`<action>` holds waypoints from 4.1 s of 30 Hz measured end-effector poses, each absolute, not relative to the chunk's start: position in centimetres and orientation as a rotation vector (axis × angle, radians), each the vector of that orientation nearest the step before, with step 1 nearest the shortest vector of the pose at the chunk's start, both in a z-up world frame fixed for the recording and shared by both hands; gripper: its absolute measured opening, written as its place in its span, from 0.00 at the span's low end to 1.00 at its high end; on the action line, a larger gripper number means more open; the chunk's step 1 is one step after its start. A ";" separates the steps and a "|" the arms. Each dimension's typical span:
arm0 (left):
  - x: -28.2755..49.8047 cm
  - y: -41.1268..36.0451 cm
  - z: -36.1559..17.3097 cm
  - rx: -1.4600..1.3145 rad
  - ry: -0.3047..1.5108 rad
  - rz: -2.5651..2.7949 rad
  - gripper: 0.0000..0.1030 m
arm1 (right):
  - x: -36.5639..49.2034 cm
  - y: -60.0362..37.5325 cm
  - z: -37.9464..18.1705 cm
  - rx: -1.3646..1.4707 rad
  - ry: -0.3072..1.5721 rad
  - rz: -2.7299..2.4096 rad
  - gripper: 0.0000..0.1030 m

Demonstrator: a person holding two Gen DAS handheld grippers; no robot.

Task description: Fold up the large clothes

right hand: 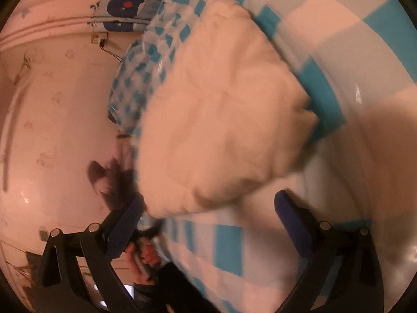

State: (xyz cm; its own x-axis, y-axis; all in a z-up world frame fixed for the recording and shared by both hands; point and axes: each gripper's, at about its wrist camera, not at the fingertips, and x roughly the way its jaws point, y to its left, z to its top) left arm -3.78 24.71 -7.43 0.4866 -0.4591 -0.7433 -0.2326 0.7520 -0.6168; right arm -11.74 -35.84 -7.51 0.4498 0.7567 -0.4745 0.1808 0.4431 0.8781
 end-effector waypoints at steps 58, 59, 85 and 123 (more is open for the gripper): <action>-6.3 22.8 -5.1 -0.754 0.875 -0.374 0.26 | -2.0 -17.1 -5.5 0.034 1.130 0.322 0.93; -6.3 22.9 -5.2 -0.765 0.883 -0.371 0.26 | -1.9 -17.1 -4.8 0.042 1.153 0.334 0.93; -4.8 22.7 -5.7 -0.782 0.860 -0.342 0.25 | -8.9 -16.1 -6.1 -0.161 1.000 0.339 0.95; -6.0 22.7 -4.9 -0.786 0.826 -0.339 0.22 | 0.3 -15.6 -4.2 -0.006 1.211 0.294 0.95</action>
State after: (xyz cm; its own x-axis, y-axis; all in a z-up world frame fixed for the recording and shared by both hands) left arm -5.95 22.70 -4.93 0.6465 -0.5527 -0.5259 -0.0233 0.6747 -0.7378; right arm 0.30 -15.63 -4.22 0.3186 0.2205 -0.9219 -0.2268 0.9621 0.1517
